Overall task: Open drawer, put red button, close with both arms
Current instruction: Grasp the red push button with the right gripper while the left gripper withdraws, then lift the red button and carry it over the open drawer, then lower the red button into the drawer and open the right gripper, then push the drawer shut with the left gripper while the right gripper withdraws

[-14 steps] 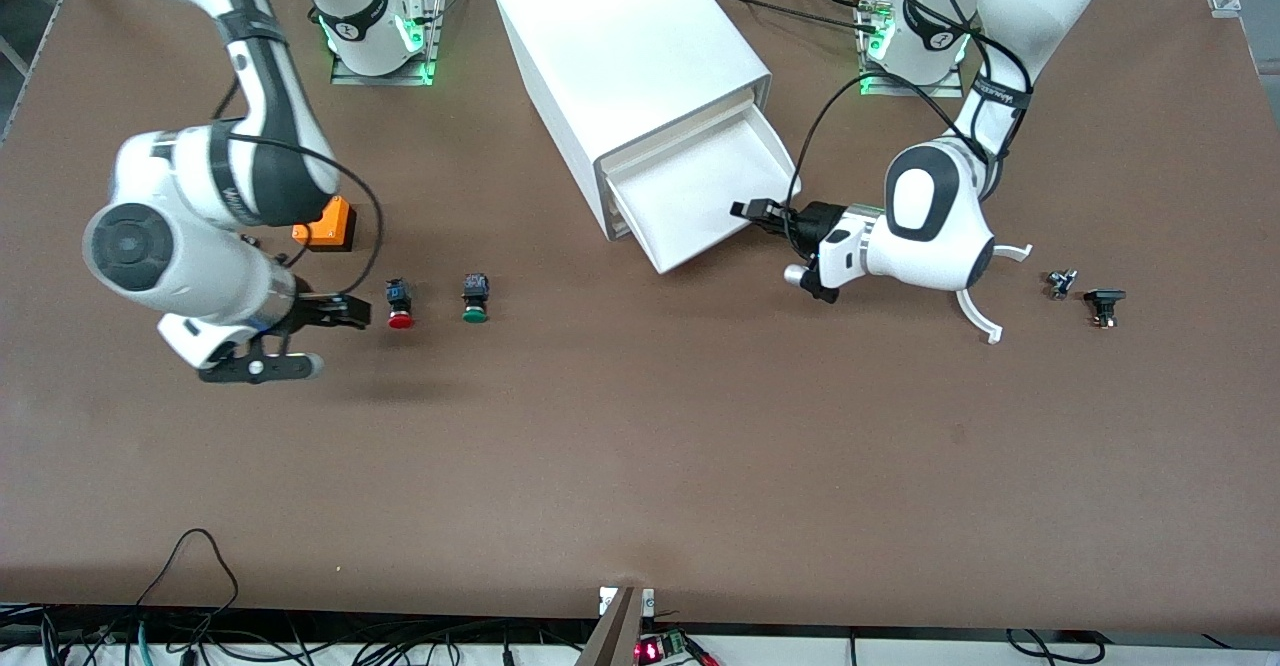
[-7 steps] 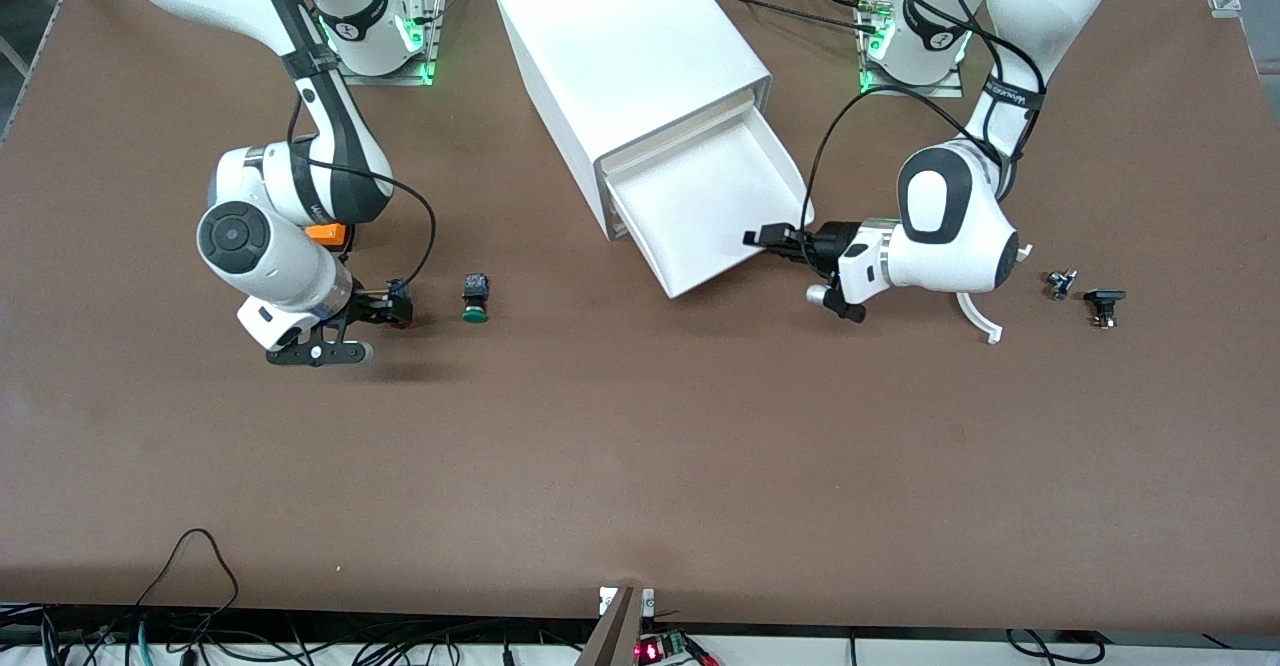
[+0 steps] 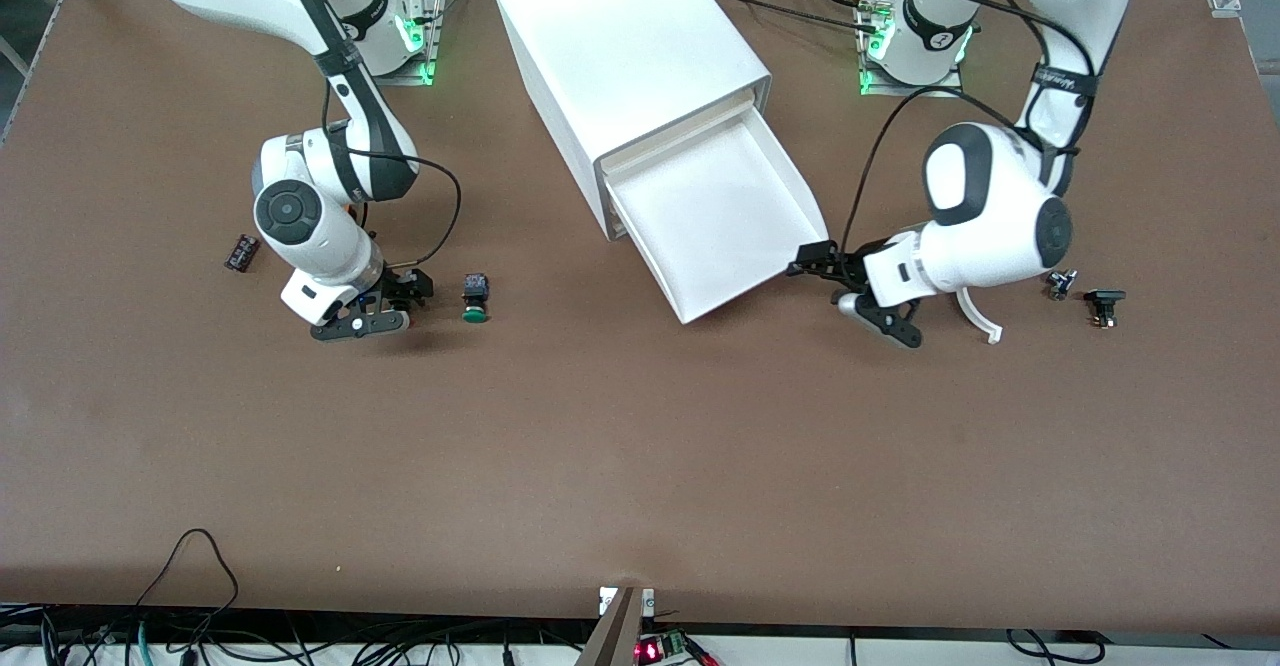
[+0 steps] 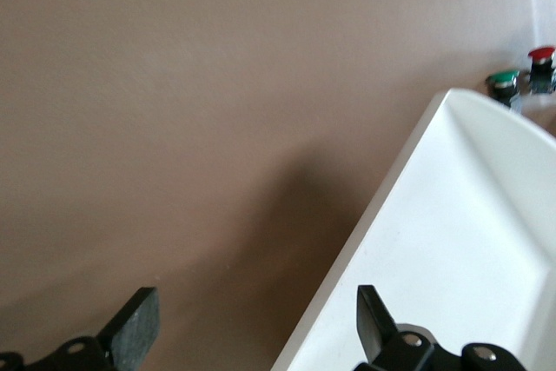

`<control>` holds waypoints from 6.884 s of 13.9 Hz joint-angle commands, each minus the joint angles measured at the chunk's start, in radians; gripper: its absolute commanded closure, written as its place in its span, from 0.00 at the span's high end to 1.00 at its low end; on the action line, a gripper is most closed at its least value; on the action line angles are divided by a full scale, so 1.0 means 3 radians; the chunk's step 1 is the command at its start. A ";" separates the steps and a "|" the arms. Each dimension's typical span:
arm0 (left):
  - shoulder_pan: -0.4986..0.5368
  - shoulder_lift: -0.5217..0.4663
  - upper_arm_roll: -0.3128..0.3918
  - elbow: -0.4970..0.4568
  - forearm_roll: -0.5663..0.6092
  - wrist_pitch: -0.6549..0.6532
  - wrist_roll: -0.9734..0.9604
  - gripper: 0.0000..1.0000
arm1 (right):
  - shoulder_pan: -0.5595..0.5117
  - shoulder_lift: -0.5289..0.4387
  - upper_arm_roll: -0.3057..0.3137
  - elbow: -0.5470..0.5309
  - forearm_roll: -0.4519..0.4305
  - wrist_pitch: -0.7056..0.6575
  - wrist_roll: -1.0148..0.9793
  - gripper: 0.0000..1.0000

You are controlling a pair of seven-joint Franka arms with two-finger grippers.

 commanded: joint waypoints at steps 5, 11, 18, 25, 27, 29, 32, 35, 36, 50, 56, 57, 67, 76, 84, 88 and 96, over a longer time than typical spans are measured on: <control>0.0336 -0.0464 0.0010 -0.0041 0.0109 0.0084 -0.0027 1.00 | -0.0046 -0.0080 0.0031 -0.0323 -0.0156 0.0328 -0.0154 1.00; 0.0449 -0.0786 0.0342 0.0550 0.1214 -0.0973 -0.0098 1.00 | -0.0056 -0.0019 0.0087 -0.0394 -0.0151 0.0471 -0.0154 1.00; 0.0444 -0.0807 0.0363 0.1211 0.2176 -0.1890 -0.1094 1.00 | -0.0153 0.0073 0.0118 -0.0394 -0.0151 0.0476 -0.0144 0.69; 0.0378 -0.0929 0.0337 0.1283 0.2263 -0.2003 -0.1514 1.00 | -0.0153 0.0078 0.0199 -0.0343 -0.0146 0.0451 -0.0082 0.28; 0.0362 -0.0929 0.0337 0.1283 0.2233 -0.1988 -0.1556 1.00 | -0.0153 0.0073 0.0210 -0.0338 -0.0146 0.0451 -0.0082 0.24; 0.0342 -0.0924 0.0327 0.1288 0.2258 -0.1967 -0.1550 1.00 | -0.0153 0.0058 0.0210 -0.0303 -0.0146 0.0451 -0.0092 0.22; 0.0311 -0.0914 0.0316 0.1288 0.2258 -0.1926 -0.1545 1.00 | -0.0153 -0.0075 0.0210 -0.0277 -0.0146 0.0446 -0.0159 0.22; 0.0316 -0.0919 0.0322 0.1436 0.2212 -0.1952 -0.1520 1.00 | -0.0153 -0.0254 0.0291 -0.0058 -0.0146 0.0141 -0.0179 0.22; 0.0316 -0.0914 0.0322 0.1452 0.2222 -0.1957 -0.1510 1.00 | -0.0153 -0.0290 0.0302 0.0100 -0.0151 -0.0053 -0.0205 0.22; 0.0316 -0.0863 0.0322 0.1437 0.2222 -0.1927 -0.1535 1.00 | -0.0052 0.0481 0.1809 0.2718 -0.0161 -0.1564 -0.2202 0.23; 0.0316 -0.0843 0.0322 0.1406 0.2258 -0.1885 -0.1520 1.00 | 0.0398 0.0855 0.1866 0.3123 -0.0309 -0.1610 -0.2771 0.25; 0.0316 -0.0843 0.0322 0.1406 0.2258 -0.1885 -0.1520 1.00 | 0.0470 0.0866 0.1866 0.3123 -0.0421 -0.1635 -0.2827 0.25; 0.0332 -0.0837 0.0322 0.1396 0.2233 -0.1880 -0.1499 1.00 | 0.1007 0.1244 0.1769 0.3118 -0.1143 -0.1748 -0.3038 0.25; 0.0331 -0.0837 0.0322 0.1360 0.2222 -0.1880 -0.1494 1.00 | 0.1094 0.1428 0.1769 0.3113 -0.1138 -0.1707 -0.2885 0.50; 0.0311 -0.0756 0.0316 0.1242 0.2192 -0.1809 -0.1566 1.00 | 0.0717 0.0831 0.1785 0.3164 -0.1077 -0.1733 -0.1777 1.00; 0.0306 -0.0674 0.0311 0.0875 0.2008 -0.1263 -0.1713 1.00 | 0.0267 0.0712 0.1774 0.3159 -0.1092 -0.1712 -0.0580 1.00; -0.0046 -0.0113 -0.0016 0.0440 0.1967 -0.0250 -0.3338 1.00 | -0.0710 0.0396 0.1769 0.2623 -0.1031 -0.1835 0.1128 1.00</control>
